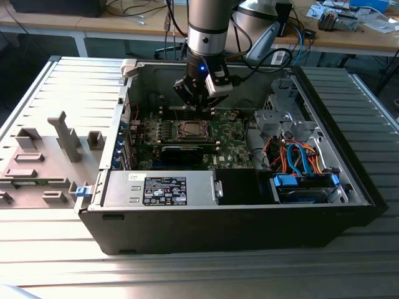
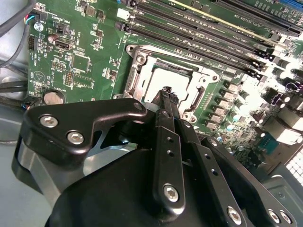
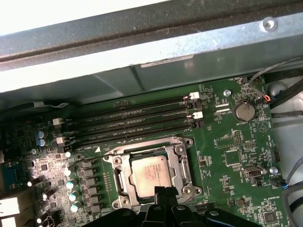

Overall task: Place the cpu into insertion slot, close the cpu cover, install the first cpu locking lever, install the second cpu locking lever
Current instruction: 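Install the first cpu locking lever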

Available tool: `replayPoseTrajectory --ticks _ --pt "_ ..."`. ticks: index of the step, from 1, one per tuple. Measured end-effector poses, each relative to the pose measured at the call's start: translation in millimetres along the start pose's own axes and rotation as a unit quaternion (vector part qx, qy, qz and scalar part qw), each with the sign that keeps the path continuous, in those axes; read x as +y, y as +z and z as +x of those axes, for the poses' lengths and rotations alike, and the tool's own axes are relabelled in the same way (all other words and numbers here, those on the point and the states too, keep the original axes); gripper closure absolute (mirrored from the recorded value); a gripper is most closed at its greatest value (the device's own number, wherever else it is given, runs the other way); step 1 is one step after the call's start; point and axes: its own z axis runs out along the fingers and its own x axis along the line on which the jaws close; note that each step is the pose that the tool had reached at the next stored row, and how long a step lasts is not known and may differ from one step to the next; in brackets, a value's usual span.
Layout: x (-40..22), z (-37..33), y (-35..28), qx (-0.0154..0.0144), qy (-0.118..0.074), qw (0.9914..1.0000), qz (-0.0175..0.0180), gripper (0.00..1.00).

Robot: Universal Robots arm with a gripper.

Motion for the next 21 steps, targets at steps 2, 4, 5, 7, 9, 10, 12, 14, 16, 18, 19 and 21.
replayPoseTrajectory --ticks 2,4,5,7,9,10,12,14,16,18,19,21 --pt "0.0 0.0 0.0 0.0000 -0.001 1.00000 0.0000 0.89" --pt "0.0 0.0 0.0 -0.0001 -0.003 1.00000 0.0000 0.89" --pt "0.0 0.0 0.0 -0.0002 -0.007 0.99997 0.0000 0.89" --pt "0.0 0.0 0.0 -0.0004 -0.011 0.99994 0.0001 0.89" --pt "0.0 0.0 0.0 -0.0005 -0.014 0.99990 0.0001 0.89" --pt "0.0 0.0 0.0 -0.0005 -0.016 0.99988 0.0001 0.89" --pt "0.0 0.0 0.0 -0.0007 -0.022 0.99976 0.0001 0.89" --pt "0.0 0.0 0.0 -0.0010 -0.028 0.99960 0.0002 0.89" --pt "0.0 0.0 0.0 -0.0011 -0.033 0.99946 0.0002 0.89" --pt "0.0 0.0 0.0 -0.0012 -0.036 0.99936 0.0003 0.89" --pt "0.0 0.0 0.0 -0.0013 -0.037 0.99931 0.0003 0.89" --pt "0.0 0.0 0.0 -0.0014 -0.041 0.99916 0.0003 0.89"
